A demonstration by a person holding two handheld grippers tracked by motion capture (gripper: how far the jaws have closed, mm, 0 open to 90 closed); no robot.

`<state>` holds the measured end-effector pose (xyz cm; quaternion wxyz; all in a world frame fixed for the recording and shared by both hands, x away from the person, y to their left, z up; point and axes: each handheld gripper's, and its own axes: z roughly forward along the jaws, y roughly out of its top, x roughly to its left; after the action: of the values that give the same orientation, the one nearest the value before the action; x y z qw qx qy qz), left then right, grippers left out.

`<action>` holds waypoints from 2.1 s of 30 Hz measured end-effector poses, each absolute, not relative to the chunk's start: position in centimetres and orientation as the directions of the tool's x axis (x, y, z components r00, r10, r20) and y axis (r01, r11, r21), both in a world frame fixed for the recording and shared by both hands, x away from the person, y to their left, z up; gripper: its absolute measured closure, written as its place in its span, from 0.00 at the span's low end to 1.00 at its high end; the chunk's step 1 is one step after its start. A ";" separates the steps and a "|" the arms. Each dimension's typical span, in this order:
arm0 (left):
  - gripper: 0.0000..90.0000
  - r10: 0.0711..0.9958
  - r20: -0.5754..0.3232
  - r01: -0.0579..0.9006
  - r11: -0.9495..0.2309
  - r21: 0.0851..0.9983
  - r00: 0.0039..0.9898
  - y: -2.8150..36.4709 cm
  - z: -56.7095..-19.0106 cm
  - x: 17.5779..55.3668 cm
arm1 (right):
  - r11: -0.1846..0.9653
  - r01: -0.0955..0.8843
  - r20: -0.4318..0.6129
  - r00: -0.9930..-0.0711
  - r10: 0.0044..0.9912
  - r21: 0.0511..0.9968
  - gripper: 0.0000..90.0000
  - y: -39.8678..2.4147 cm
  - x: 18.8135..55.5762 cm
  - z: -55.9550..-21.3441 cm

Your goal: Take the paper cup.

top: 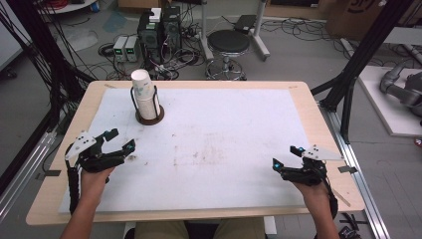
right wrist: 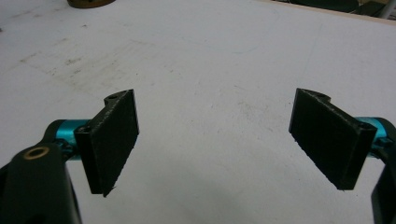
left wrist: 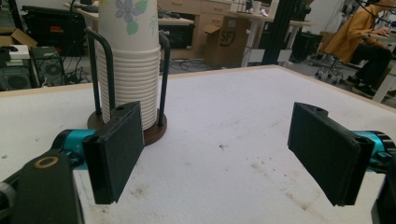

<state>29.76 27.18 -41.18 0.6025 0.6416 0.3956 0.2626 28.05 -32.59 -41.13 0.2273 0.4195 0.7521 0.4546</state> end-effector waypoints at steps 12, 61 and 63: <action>0.20 0.824 -0.165 0.208 0.059 0.976 0.542 27.3 -41.3 30.3 | 0.223 0.429 0.053 -0.544 0.838 0.875 0.18 -32.8 28.0 -41.2; 0.19 0.827 -0.122 0.236 -0.013 0.972 0.548 27.0 -30.4 41.6 | 0.261 0.430 0.054 -0.595 0.802 0.864 0.18 -30.9 28.3 -40.9; 0.19 0.828 -0.127 0.250 -0.016 0.968 0.546 26.8 -30.2 42.5 | 0.261 0.429 0.054 -0.596 0.801 0.865 0.18 -30.9 28.4 -40.9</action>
<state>42.51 26.83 -30.21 0.5730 0.6667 0.4043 0.2524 28.36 -30.90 -40.94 0.2038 0.4007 0.7674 0.4572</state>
